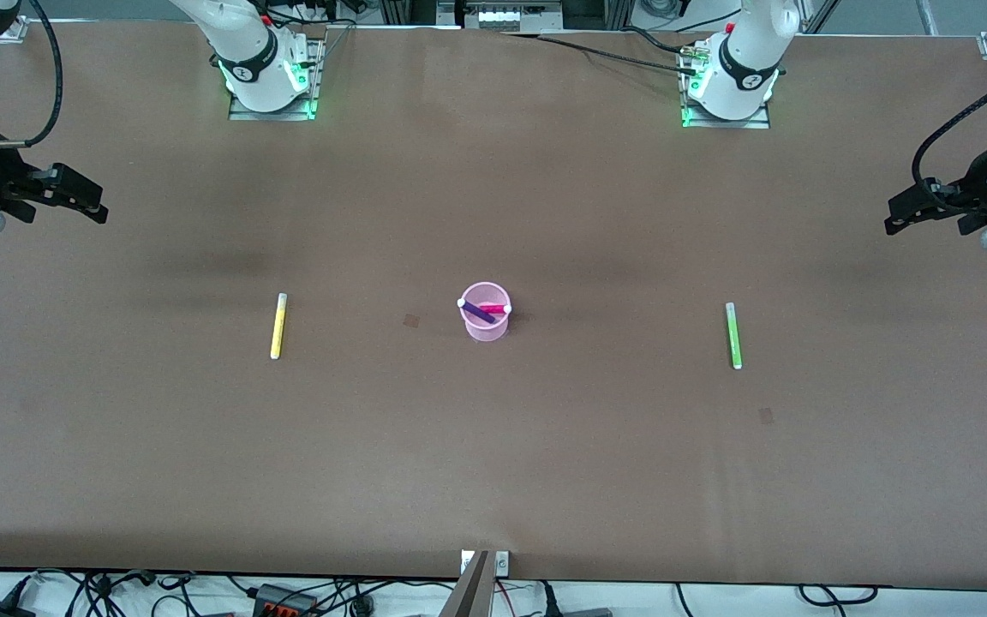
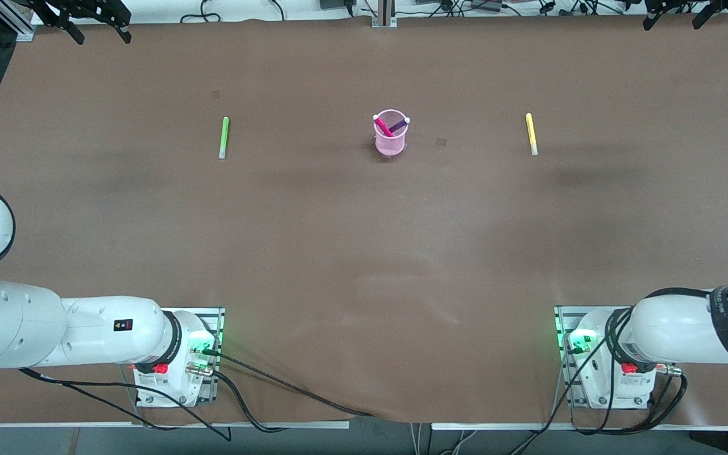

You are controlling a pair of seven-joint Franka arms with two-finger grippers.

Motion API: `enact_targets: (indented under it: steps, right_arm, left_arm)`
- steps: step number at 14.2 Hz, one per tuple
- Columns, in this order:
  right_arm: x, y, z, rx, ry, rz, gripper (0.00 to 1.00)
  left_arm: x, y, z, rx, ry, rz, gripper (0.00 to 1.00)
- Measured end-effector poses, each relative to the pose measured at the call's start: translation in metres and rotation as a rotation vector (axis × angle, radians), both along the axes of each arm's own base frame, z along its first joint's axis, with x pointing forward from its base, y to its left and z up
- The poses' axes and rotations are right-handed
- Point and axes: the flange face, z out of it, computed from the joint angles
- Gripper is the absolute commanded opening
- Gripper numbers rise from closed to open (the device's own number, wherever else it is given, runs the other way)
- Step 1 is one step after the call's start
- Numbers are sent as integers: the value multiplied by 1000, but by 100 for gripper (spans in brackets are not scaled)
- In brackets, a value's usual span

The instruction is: Organize pens into pink holder with both arms

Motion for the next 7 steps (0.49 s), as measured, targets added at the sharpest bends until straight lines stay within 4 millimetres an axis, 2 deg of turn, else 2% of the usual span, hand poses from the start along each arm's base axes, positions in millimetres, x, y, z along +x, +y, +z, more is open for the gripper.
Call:
enact_targets:
  steps: [7]
  right_arm:
    - [0,-4,2,0,-3,2,100]
  left_arm:
    - [0,-4,0,0,2,-8,100]
